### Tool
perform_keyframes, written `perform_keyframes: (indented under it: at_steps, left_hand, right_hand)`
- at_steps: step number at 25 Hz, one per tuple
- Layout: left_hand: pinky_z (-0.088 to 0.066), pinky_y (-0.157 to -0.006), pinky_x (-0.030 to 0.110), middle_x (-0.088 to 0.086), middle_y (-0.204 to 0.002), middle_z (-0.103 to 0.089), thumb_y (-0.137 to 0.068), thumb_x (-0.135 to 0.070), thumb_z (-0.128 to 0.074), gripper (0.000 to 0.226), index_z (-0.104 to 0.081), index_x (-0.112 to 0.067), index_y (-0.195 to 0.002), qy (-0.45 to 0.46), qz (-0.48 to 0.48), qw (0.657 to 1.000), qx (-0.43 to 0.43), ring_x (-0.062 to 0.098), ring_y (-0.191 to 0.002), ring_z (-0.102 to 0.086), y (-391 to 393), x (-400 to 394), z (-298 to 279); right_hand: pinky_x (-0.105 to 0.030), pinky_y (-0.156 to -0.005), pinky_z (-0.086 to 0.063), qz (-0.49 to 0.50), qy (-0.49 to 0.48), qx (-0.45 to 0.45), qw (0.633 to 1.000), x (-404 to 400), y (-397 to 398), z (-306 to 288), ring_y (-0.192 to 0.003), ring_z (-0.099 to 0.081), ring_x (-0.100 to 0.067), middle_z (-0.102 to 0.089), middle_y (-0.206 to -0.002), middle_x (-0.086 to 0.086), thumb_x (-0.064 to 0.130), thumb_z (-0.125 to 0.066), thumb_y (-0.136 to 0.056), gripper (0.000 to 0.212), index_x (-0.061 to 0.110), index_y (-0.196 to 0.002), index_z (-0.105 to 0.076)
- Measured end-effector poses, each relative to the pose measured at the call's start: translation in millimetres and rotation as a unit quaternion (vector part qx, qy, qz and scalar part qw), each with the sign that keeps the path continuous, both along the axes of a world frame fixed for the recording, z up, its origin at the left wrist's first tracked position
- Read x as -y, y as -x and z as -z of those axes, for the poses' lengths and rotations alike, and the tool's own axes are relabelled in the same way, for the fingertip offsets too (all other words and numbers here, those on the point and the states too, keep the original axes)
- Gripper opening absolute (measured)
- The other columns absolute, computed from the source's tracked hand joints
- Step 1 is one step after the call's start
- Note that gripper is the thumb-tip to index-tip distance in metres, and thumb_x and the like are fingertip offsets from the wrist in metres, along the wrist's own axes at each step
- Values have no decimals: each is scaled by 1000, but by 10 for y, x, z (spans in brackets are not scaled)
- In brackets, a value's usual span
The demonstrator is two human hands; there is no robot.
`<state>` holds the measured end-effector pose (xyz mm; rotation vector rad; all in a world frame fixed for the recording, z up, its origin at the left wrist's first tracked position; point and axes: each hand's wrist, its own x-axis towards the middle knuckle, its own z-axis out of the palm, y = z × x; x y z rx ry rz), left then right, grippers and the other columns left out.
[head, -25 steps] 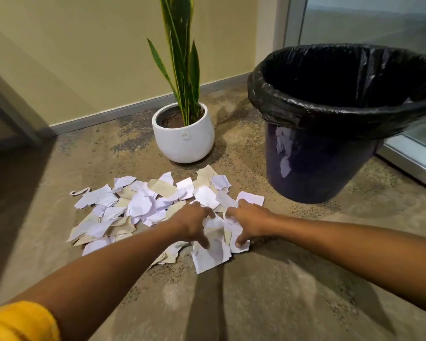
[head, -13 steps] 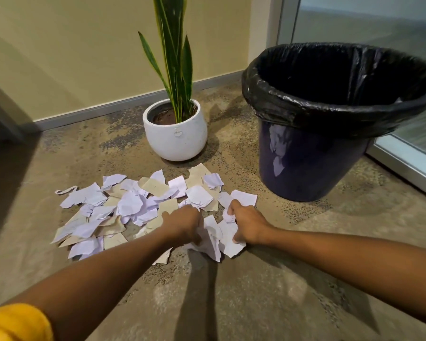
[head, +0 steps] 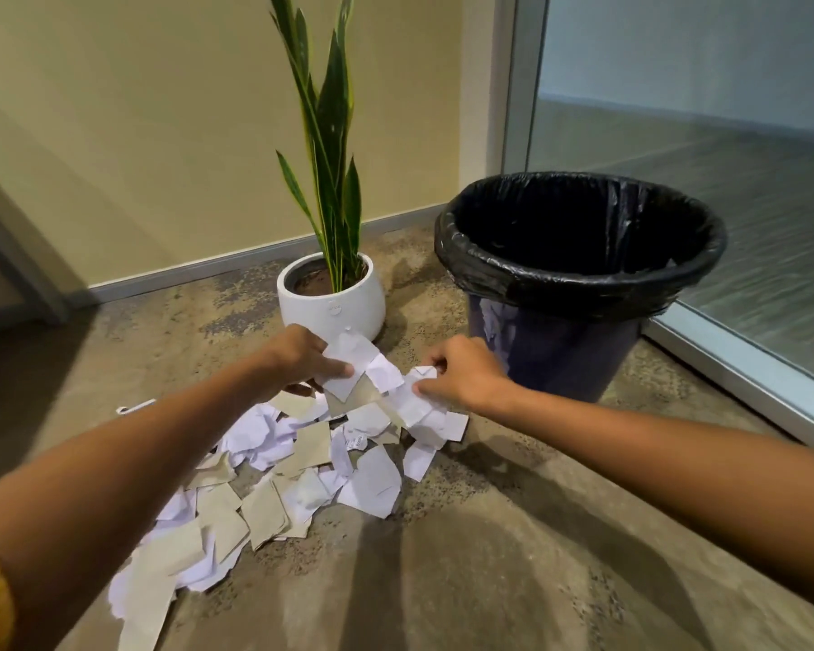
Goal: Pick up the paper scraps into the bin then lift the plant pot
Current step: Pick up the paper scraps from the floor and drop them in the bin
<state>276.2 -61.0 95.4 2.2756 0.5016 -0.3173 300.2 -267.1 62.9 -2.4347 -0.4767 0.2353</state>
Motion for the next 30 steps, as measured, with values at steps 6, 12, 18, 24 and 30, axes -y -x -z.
perform_keyframes:
  at_steps: [6, 12, 18, 24, 30]
  left_hand:
    - [-39, -54, 25, 7, -73, -54, -82, -33, -68, 29, -57, -7, -73, 96, -121, 975, 158, 17, -60, -46, -98, 253, -600]
    - [-39, -53, 26, 6, -71, -54, -84, -28, -67, 25, -57, -7, -75, 117, -114, 958, 237, 16, -58, -48, -247, 641, -886]
    - [-44, -55, 25, 16, -91, -62, -85, -26, -67, 32, -61, 3, -96, 174, -90, 946, 258, 21, -66, -56, -443, 1020, -948]
    - [-52, -43, 15, 8, -76, -59, -84, -20, -68, 42, -57, 10, -111, 275, -73, 922, 262, 12, -47, -59, -567, 1472, -984]
    - [-59, -55, 23, 17, -82, -57, -86, -22, -65, 54, -49, 16, -120, 307, -51, 915, 256, 17, -54, -62, -595, 1575, -906]
  right_hand:
    - [-29, -60, -38, 43, -144, 135, 979, 144, -64, -774, -65, -51, -16, -61, -67, -7, 31, -73, -80, 27, 4, -77, -67]
    - [-36, -69, -51, 159, -219, 227, 936, 584, -337, -1233, -69, -64, -24, -60, -63, -4, 34, -72, -80, 28, 7, -75, -65]
    - [-34, -76, -54, 243, -212, 205, 924, 1009, -538, -1137, -84, -68, -27, -63, -71, -4, 28, -71, -80, 12, 21, -76, -62]
    - [-33, -71, -56, 250, -233, 178, 923, 1136, -617, -1057, -59, -65, -19, -62, -62, 2, 26, -78, -75, 16, 19, -78, -63]
    - [-19, -58, -46, 217, -214, 181, 935, 1112, -571, -1028, -38, -55, 0, -60, -56, 9, 18, -75, -77, 19, 25, -65, -62]
